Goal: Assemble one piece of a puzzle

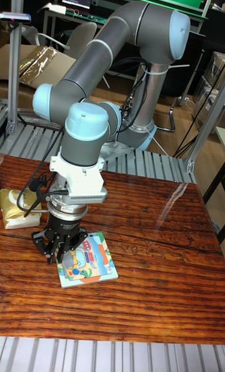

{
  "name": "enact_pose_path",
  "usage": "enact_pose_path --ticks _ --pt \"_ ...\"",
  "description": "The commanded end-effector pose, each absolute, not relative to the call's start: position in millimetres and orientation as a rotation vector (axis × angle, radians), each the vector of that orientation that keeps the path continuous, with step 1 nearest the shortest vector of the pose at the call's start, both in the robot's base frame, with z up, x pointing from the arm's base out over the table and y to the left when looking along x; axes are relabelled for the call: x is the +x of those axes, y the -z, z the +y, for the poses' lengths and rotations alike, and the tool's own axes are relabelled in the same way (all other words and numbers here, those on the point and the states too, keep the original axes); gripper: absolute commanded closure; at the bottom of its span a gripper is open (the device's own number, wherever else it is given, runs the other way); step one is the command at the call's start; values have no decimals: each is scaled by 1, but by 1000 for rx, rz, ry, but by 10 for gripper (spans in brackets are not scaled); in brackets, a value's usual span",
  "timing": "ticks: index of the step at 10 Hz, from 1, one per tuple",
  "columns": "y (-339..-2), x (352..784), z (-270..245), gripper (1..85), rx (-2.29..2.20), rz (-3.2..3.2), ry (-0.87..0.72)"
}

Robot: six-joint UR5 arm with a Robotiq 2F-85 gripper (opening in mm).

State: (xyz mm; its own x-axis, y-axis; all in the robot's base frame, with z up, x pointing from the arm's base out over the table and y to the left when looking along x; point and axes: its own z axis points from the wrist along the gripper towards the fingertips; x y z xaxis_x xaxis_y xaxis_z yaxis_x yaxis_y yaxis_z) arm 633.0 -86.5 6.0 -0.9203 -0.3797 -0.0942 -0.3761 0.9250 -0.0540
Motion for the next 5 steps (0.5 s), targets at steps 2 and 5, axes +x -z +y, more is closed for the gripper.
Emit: enact_pose_path --ticks 2,5 --pt "-7 636 -82 577 -557 2976 32" --pt "-8 637 -83 570 -569 2974 42"
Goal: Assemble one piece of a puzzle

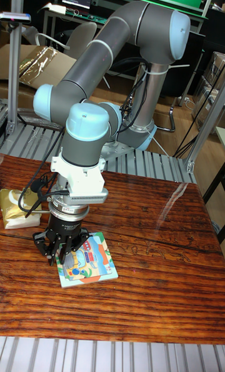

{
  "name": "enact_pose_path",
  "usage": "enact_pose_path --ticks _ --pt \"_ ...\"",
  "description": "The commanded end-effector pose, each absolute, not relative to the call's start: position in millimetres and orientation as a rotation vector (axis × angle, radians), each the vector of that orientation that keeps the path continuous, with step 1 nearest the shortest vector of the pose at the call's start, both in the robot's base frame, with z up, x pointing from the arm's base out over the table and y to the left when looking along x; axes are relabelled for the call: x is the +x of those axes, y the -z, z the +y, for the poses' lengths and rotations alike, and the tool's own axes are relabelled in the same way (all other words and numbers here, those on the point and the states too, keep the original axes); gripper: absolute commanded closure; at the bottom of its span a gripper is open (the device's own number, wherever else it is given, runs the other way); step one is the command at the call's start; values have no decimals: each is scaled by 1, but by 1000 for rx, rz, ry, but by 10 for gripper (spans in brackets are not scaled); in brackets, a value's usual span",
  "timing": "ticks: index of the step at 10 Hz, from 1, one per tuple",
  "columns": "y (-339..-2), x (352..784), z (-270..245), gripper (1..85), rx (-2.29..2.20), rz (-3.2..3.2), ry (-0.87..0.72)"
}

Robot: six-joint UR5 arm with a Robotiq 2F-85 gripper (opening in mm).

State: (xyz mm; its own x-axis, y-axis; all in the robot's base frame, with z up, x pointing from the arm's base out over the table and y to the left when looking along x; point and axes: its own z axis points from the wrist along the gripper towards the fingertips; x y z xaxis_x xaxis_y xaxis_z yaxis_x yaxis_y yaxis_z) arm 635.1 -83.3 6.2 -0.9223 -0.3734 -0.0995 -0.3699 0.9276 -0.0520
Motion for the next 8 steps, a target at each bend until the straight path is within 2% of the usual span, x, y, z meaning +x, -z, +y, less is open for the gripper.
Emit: enact_pose_path --ticks 1,8 --pt "-8 637 -84 570 -576 2975 49" --pt "-14 632 -81 573 -547 3011 53"
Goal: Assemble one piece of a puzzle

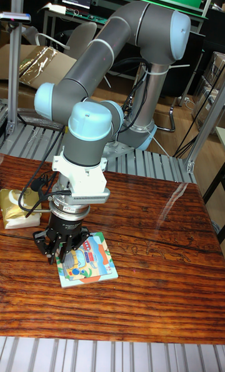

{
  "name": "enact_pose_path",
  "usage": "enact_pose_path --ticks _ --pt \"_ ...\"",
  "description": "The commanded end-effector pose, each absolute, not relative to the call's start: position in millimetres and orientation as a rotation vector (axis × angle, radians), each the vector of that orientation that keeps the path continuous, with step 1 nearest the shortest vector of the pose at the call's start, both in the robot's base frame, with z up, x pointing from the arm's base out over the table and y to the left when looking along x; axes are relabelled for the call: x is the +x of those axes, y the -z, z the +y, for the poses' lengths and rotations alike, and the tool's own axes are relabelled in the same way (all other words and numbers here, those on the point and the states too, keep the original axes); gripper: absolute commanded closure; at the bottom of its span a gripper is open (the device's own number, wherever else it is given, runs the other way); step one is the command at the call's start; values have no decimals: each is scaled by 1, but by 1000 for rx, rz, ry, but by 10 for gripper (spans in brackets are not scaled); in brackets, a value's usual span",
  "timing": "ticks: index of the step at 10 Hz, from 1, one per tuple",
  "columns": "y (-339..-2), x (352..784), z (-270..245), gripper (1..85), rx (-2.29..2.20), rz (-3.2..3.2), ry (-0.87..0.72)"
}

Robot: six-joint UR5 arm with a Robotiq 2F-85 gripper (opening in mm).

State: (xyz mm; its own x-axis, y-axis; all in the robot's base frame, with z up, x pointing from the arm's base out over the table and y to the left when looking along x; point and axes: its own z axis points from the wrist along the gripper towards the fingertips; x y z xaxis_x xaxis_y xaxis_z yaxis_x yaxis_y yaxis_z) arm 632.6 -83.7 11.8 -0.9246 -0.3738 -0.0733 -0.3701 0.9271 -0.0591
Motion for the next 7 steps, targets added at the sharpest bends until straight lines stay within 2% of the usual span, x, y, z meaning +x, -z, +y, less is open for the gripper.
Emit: enact_pose_path --ticks 1,7 --pt "-15 631 -79 583 -530 3018 58" --pt "-21 628 -70 583 -483 3039 65"
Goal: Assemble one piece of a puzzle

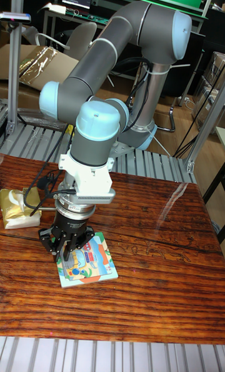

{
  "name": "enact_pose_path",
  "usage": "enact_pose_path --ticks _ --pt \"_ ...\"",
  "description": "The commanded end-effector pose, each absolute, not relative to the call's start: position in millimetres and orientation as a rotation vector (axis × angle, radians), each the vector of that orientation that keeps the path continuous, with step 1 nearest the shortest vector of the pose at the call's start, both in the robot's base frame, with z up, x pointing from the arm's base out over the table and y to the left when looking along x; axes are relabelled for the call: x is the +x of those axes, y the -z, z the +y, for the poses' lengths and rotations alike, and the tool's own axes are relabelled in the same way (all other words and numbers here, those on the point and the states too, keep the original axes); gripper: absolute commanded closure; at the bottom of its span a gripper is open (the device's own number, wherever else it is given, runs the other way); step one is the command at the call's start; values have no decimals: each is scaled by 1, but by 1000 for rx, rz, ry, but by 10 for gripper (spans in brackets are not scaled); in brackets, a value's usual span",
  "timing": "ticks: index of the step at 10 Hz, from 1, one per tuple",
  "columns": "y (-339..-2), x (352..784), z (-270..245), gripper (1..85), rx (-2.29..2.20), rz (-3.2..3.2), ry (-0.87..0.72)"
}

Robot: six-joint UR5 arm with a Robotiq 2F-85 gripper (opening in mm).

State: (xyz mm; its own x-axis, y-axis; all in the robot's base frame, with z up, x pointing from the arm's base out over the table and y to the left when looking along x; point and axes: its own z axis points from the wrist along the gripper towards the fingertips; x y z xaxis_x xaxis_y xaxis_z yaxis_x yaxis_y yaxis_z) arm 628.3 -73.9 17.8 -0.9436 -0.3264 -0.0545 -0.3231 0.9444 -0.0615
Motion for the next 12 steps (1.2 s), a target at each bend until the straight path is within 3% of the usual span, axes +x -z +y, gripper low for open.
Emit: enact_pose_path --ticks 1,12 --pt "-21 627 -68 583 -483 3040 58" --pt "-21 626 -57 593 -407 3051 7"
